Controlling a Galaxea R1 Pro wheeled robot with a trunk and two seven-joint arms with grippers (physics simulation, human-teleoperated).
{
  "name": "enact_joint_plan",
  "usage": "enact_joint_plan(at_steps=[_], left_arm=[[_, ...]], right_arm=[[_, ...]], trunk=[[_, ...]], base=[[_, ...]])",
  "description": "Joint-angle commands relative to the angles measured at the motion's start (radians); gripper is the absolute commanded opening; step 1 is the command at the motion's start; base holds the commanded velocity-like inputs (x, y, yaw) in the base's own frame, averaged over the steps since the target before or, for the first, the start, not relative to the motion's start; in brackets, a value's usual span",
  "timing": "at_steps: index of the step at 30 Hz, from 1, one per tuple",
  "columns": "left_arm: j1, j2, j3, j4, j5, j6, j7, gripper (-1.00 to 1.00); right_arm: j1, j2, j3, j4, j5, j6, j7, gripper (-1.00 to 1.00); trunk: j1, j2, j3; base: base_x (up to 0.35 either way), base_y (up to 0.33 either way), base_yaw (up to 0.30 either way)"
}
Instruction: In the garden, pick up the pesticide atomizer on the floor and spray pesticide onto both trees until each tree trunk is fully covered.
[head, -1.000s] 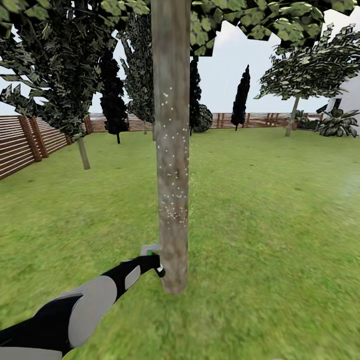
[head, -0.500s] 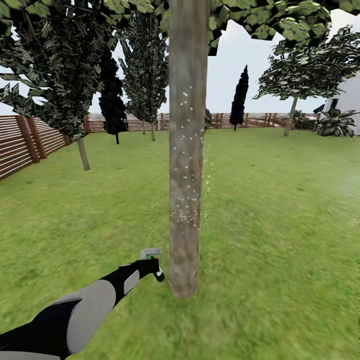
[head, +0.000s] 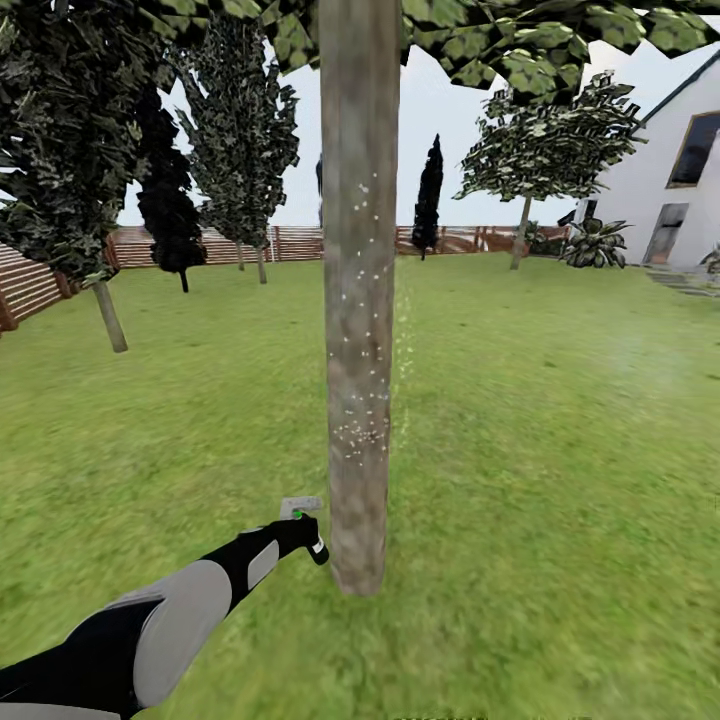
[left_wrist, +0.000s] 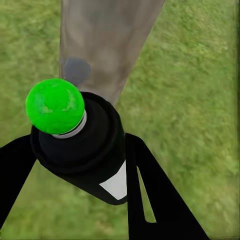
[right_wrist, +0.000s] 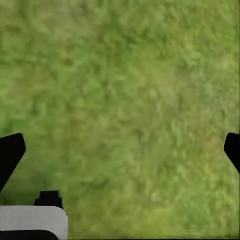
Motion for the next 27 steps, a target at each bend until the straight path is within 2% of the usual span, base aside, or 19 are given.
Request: enact_joint_plan(at_steps=[1,27], left_arm=[[0.000,0.000,0.009,-0.002,-0.010,0.003,-0.003,-1.00],[0.000,0.000,0.008,-0.002,-0.010,0.004,-0.005,-1.00]], right_arm=[[-0.002,0.001,0.008,0.005,-0.005,-0.007,-0.002,1.00],[-0.002,0.001,0.008,0.005,-0.005,-0.006,-0.002,1.00]], trunk=[[0.001,-0.002,-0.002],[0.001,-0.002,-0.012]], base=[[0.000,0.350,-0.300],[0.000,0.350,-0.299]])
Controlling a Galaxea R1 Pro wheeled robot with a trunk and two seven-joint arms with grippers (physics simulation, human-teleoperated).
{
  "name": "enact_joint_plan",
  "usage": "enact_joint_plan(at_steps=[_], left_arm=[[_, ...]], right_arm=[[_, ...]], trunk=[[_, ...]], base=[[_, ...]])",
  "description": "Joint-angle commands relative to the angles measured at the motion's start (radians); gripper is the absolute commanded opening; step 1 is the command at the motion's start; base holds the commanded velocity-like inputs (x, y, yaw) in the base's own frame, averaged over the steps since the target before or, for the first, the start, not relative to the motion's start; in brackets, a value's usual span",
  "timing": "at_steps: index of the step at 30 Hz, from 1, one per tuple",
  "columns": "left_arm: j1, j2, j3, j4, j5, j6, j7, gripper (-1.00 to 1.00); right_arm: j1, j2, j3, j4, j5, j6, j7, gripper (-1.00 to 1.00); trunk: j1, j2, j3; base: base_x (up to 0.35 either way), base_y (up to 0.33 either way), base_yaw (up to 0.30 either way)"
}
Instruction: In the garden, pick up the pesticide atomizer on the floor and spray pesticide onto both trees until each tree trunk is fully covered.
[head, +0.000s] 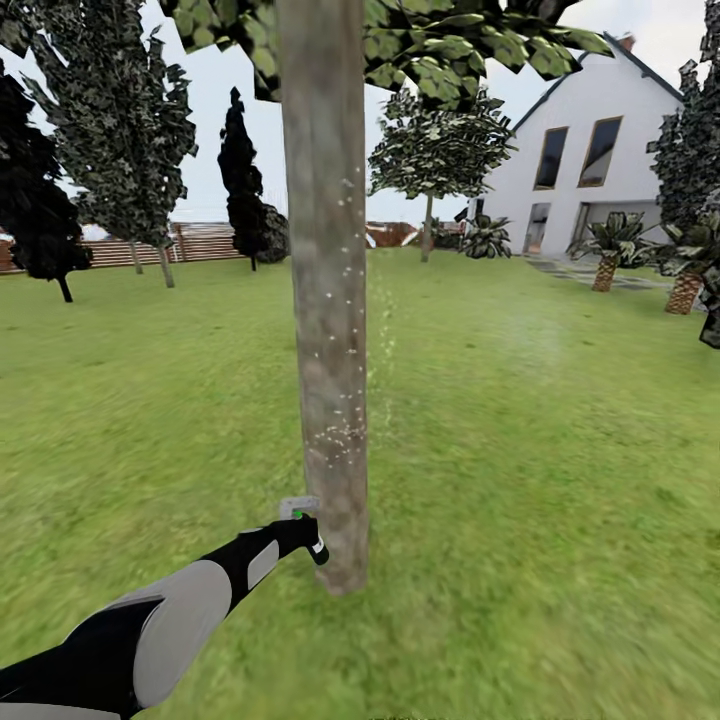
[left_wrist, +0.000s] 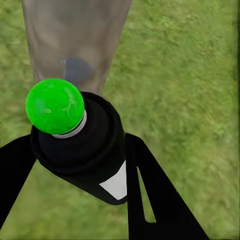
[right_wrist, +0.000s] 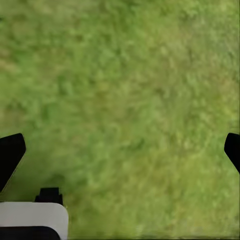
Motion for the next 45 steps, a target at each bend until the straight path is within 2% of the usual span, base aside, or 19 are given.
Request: enact_joint_plan(at_steps=[1,11,19,24,26,28,29,35,36,37,39,43,45], left_arm=[[0.000,0.000,0.009,-0.002,-0.011,0.004,-0.003,-1.00],[0.000,0.000,0.008,-0.002,-0.011,0.004,-0.003,-1.00],[0.000,0.000,0.008,-0.002,-0.011,0.004,-0.003,-1.00],[0.000,0.000,0.007,-0.002,-0.013,0.002,-0.003,-1.00],[0.009,-0.001,0.007,-0.002,-0.032,0.000,-0.003,-1.00],[0.028,-0.001,0.007,-0.002,-0.078,-0.003,-0.002,-1.00],[0.039,-0.001,0.007,-0.001,-0.087,-0.005,-0.002,-1.00],[0.052,-0.001,0.004,-0.015,-0.088,0.005,0.001,-1.00],[0.052,0.000,0.004,-0.039,-0.086,0.021,0.001,-1.00],[0.052,0.001,0.005,-0.091,-0.085,0.077,0.001,-1.00],[0.052,0.002,0.007,-0.292,-0.084,0.318,0.002,-1.00],[0.052,-0.004,0.006,-0.492,-0.083,0.481,0.002,-1.00],[0.052,-0.005,0.005,-0.609,-0.083,0.617,0.001,-1.00]], right_arm=[[-0.002,0.001,0.007,0.005,-0.005,-0.007,-0.002,1.00],[-0.002,0.007,0.007,0.005,-0.005,-0.008,-0.002,1.00],[-0.002,0.007,0.007,0.005,-0.005,-0.007,-0.002,1.00],[-0.002,0.007,0.007,0.005,-0.005,-0.007,-0.002,1.00],[-0.002,0.007,0.007,0.005,-0.005,-0.007,-0.002,1.00],[-0.002,0.007,0.007,0.005,-0.005,-0.008,-0.002,1.00],[-0.002,0.007,0.007,0.005,-0.005,-0.008,-0.002,1.00],[-0.002,0.005,0.006,0.005,-0.005,-0.010,-0.002,1.00],[-0.002,0.005,0.006,0.005,-0.005,-0.011,-0.002,1.00],[-0.002,0.005,0.006,0.005,-0.005,-0.011,-0.002,1.00],[-0.002,0.003,0.005,0.004,-0.005,-0.012,-0.002,1.00],[-0.002,0.001,0.006,0.003,-0.004,-0.012,-0.002,1.00],[-0.002,0.001,0.006,0.003,-0.004,-0.012,-0.002,1.00]], trunk=[[0.001,-0.002,-0.003],[0.001,-0.002,-0.003],[0.001,-0.002,-0.003],[0.001,-0.002,-0.003],[0.001,-0.002,-0.003],[0.001,-0.002,-0.003],[0.001,-0.002,-0.003],[0.001,-0.002,-0.003],[0.001,-0.002,-0.003],[0.001,-0.002,-0.003],[0.001,-0.002,-0.003],[0.001,-0.002,-0.003],[0.001,-0.002,-0.003]], base=[[0.000,0.350,-0.194],[0.034,0.350,-0.036],[0.114,0.350,-0.275],[-0.141,0.304,-0.299],[-0.311,0.184,-0.299],[-0.334,0.152,-0.242],[-0.344,0.137,-0.096],[-0.116,0.038,-0.021],[-0.012,0.004,-0.002],[-0.008,0.002,-0.001],[-0.003,0.001,-0.001],[0.000,0.000,0.000],[0.000,0.000,0.000]])
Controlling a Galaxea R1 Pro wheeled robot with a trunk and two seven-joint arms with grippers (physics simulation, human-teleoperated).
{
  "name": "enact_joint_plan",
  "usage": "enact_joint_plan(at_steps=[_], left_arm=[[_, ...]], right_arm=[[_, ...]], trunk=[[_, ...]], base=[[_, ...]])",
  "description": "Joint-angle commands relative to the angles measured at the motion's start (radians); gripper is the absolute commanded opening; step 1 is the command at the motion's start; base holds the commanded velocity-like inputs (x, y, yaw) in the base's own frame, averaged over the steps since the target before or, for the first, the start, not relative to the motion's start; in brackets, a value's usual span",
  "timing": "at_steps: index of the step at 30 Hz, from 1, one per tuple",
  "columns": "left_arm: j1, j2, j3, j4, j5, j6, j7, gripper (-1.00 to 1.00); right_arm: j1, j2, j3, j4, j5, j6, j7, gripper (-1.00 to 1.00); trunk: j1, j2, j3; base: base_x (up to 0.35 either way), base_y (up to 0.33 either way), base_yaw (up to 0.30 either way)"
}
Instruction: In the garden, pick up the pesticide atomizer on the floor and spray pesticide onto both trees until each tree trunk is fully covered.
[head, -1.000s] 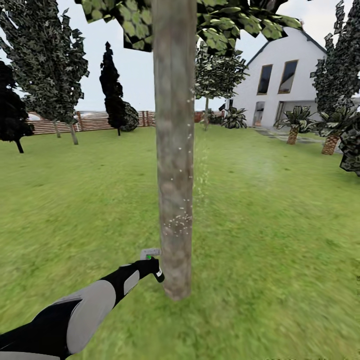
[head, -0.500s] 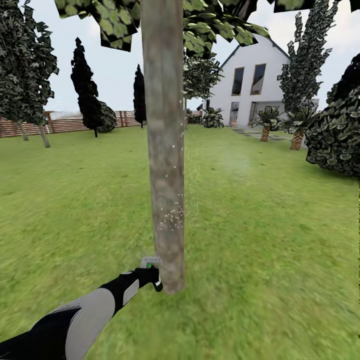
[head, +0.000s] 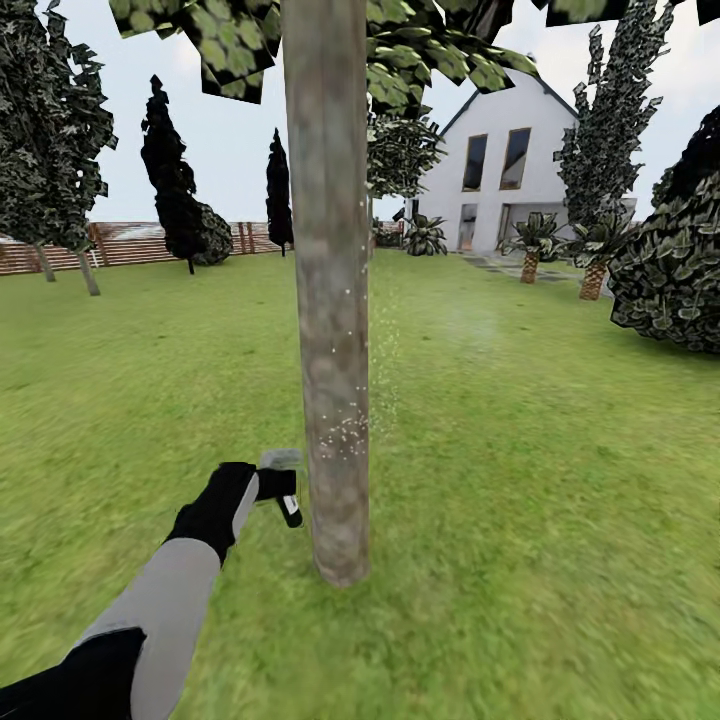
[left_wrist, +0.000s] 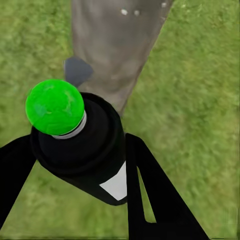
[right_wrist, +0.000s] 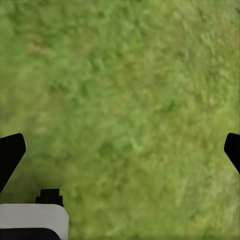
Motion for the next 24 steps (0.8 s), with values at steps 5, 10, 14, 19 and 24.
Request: enact_joint_plan(at_steps=[5,10,14,19,24], left_arm=[[-0.031,-0.002,0.007,-0.168,-0.010,0.218,-0.011,-1.00],[-0.169,-0.002,0.007,-0.179,-0.012,0.313,-0.011,-1.00],[-0.274,-0.002,0.007,-0.162,-0.013,0.340,-0.011,-1.00],[-0.448,-0.001,0.007,-0.070,-0.014,0.343,-0.011,-1.00],[-0.634,0.001,0.007,0.008,-0.015,0.345,-0.010,-1.00]], right_arm=[[-0.002,0.002,0.008,0.005,-0.005,-0.006,-0.001,1.00],[-0.002,0.002,0.007,0.004,-0.005,-0.004,-0.001,1.00],[-0.002,0.003,0.008,0.005,-0.005,-0.004,-0.001,1.00],[-0.002,0.003,0.008,0.005,-0.005,-0.004,-0.001,1.00],[-0.002,0.003,0.008,0.006,-0.005,-0.004,-0.001,1.00]], trunk=[[0.001,-0.002,-0.003],[0.001,-0.002,-0.003],[0.001,-0.002,-0.003],[0.001,-0.002,-0.003],[0.001,-0.002,-0.003]], base=[[0.000,0.000,0.000],[0.000,0.000,0.000],[0.000,0.000,0.000],[0.000,0.000,0.000],[0.000,0.000,0.000]])
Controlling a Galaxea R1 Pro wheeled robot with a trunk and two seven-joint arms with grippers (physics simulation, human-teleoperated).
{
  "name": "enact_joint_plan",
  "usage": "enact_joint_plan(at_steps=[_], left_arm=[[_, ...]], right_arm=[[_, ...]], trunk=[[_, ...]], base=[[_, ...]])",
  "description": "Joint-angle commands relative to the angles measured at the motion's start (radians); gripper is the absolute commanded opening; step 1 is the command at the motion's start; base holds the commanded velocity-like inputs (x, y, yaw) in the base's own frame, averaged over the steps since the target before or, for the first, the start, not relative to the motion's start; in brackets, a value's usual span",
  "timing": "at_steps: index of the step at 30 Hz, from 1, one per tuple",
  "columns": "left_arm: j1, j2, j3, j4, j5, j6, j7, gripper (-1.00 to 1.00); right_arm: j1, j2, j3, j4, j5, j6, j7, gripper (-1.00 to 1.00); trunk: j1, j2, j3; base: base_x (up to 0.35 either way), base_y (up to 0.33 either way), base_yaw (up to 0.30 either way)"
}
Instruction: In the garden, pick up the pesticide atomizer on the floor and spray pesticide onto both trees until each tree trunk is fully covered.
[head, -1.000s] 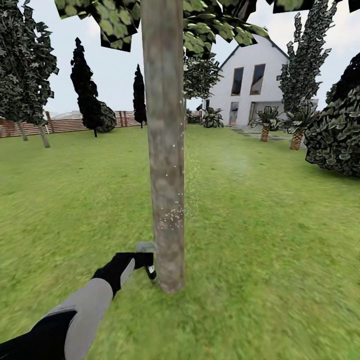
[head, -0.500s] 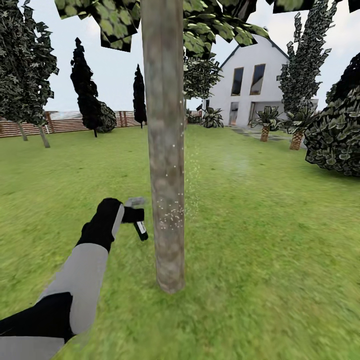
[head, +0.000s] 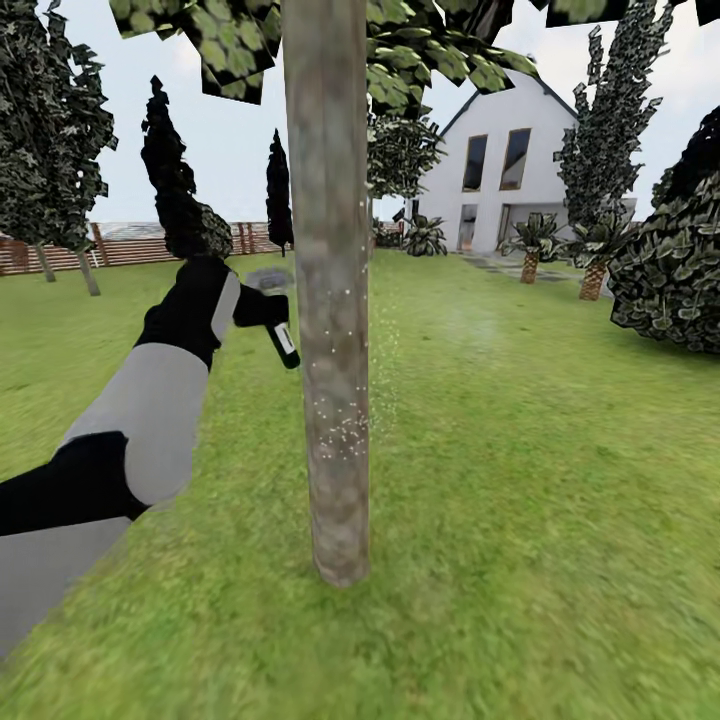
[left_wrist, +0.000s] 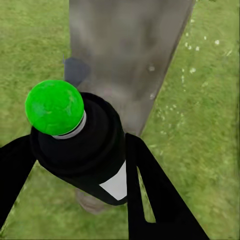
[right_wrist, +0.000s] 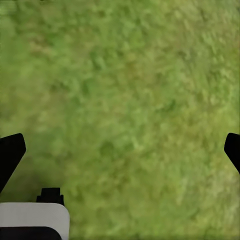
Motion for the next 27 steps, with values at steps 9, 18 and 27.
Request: enact_joint_plan(at_steps=[9,18,27], left_arm=[[-0.262,0.002,0.008,0.126,-0.014,0.006,-0.007,-1.00],[-0.412,0.002,0.008,0.172,-0.013,0.007,-0.007,-1.00],[-0.447,-0.005,0.096,0.403,-0.011,0.002,-0.003,-1.00]], right_arm=[[-0.002,0.001,0.007,0.005,-0.005,-0.007,-0.002,1.00],[-0.002,0.001,0.007,0.005,-0.005,-0.007,-0.002,1.00],[-0.002,0.001,0.007,0.005,-0.005,-0.007,-0.002,1.00]], trunk=[[0.001,-0.002,-0.003],[0.001,-0.002,-0.003],[0.001,-0.002,-0.003]], base=[[0.000,0.000,0.000],[0.000,0.000,0.000],[0.000,0.000,0.000]])
